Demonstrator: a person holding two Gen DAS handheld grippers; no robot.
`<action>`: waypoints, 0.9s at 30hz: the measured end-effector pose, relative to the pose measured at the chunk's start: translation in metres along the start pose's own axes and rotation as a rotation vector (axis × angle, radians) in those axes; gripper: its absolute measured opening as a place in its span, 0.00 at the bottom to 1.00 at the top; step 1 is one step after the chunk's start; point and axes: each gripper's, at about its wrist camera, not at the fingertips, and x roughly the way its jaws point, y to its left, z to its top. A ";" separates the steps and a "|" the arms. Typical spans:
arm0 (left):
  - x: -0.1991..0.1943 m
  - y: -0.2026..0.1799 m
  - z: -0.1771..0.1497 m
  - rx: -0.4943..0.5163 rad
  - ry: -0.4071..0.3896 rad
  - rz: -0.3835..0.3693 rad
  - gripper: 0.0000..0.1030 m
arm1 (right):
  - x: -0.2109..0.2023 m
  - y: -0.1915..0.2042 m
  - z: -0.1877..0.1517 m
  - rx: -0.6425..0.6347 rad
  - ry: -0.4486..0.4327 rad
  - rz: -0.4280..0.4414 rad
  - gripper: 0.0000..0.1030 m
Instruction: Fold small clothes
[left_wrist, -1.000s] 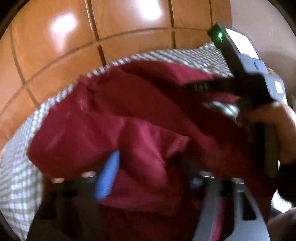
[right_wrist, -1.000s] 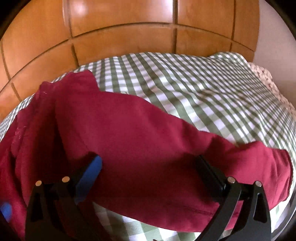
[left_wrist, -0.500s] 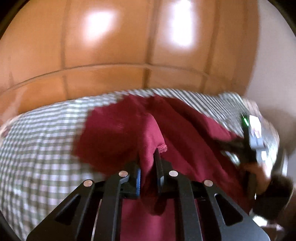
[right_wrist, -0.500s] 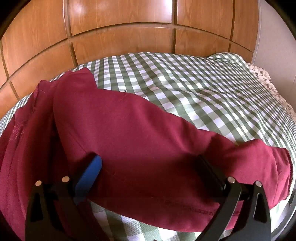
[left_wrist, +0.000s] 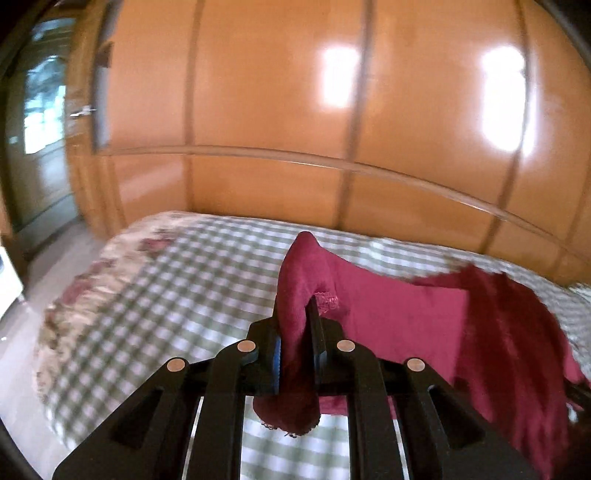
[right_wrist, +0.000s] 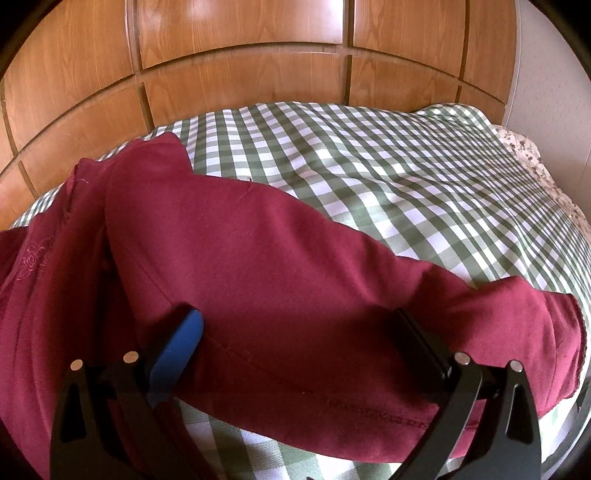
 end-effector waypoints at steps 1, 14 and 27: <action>0.005 0.010 0.002 -0.002 -0.004 0.036 0.10 | 0.000 0.000 0.000 0.000 0.001 0.000 0.98; 0.013 0.062 -0.038 -0.072 -0.005 0.306 0.85 | 0.000 -0.001 -0.001 -0.004 0.002 -0.001 0.98; -0.012 -0.117 -0.133 0.167 0.162 -0.216 0.85 | -0.035 -0.053 0.006 0.089 -0.066 -0.009 0.98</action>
